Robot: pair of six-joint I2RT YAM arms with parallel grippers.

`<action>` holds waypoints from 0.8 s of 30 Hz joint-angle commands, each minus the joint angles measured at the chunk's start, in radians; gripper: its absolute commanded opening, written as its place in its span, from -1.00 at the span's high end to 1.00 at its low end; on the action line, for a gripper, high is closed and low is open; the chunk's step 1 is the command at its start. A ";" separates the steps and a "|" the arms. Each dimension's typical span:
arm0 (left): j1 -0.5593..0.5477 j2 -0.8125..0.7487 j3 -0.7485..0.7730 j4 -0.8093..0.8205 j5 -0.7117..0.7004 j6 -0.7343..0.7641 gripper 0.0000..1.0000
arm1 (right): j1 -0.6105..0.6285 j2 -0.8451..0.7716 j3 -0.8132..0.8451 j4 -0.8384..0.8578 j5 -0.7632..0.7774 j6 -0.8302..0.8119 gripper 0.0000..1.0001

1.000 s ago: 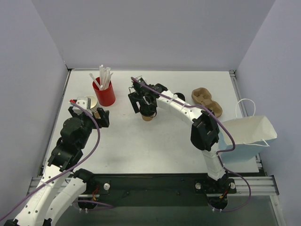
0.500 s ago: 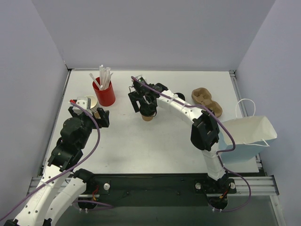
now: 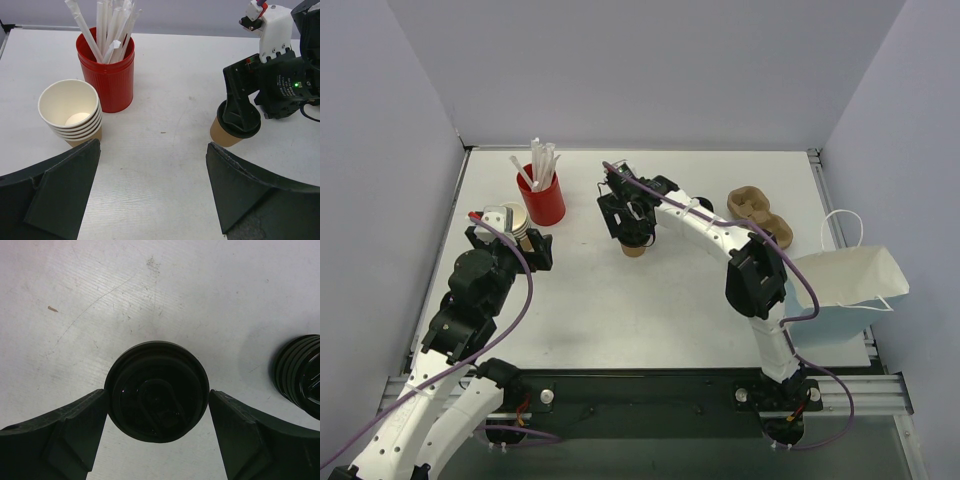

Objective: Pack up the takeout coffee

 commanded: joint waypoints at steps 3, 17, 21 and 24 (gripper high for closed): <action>-0.003 -0.002 0.002 0.044 -0.004 0.004 -0.93 | -0.010 0.017 -0.013 -0.028 -0.006 0.005 -0.58; -0.003 -0.012 0.001 0.042 -0.006 0.002 -0.93 | -0.050 -0.100 -0.196 -0.038 0.014 0.065 -0.27; -0.003 -0.016 0.001 0.044 -0.004 0.001 -0.93 | -0.070 -0.138 -0.253 -0.054 0.043 0.074 -0.27; -0.004 -0.016 0.002 0.044 -0.004 0.001 -0.93 | -0.094 -0.166 -0.292 -0.095 0.087 0.098 -0.26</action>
